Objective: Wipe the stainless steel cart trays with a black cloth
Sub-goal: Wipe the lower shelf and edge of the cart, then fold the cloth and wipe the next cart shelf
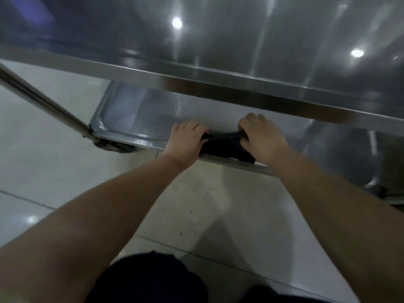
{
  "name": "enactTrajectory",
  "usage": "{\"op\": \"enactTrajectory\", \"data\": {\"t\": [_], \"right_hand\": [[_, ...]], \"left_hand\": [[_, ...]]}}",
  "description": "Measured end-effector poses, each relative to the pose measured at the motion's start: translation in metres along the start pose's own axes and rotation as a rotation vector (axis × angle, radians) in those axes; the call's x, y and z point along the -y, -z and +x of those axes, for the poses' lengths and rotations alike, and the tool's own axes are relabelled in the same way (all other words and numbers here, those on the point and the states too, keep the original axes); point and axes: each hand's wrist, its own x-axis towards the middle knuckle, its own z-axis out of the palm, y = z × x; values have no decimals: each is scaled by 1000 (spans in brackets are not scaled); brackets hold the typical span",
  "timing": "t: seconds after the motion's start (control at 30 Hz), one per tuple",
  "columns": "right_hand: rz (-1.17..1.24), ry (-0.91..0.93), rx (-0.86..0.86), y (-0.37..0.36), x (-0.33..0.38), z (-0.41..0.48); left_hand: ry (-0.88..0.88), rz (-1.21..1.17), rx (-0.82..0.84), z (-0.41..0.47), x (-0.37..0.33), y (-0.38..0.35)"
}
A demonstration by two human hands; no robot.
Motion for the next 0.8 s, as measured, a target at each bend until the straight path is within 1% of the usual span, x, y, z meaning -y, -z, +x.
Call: {"op": "enactTrajectory", "data": {"t": [0.07, 0.13, 0.2, 0.27, 0.33, 0.4, 0.47, 0.57, 0.67, 0.73, 0.8], "right_hand": [[57, 98, 32, 11, 14, -8], [131, 173, 60, 15, 37, -17], [255, 124, 94, 33, 59, -26], [374, 30, 101, 59, 79, -34], [432, -21, 146, 91, 101, -40], [458, -18, 233, 130, 125, -47], [493, 32, 291, 172, 150, -54], [505, 94, 294, 251, 192, -59], [592, 162, 201, 350, 231, -58], [628, 250, 136, 425, 257, -57], [622, 346, 76, 505, 285, -56]], "left_hand": [[42, 14, 4, -25, 5, 15], [108, 69, -44, -49, 10, 37], [135, 161, -70, -68, 5, 66], [150, 264, -5, -75, -6, 100], [205, 341, 94, -83, -16, 142], [199, 390, 181, -99, -22, 189], [181, 415, 218, -121, -26, 242], [224, 361, 159, -158, -37, 337], [324, 275, -24, -185, -57, 449], [400, 246, -159, -199, -73, 531], [477, 258, -246, -215, -95, 614]]}}
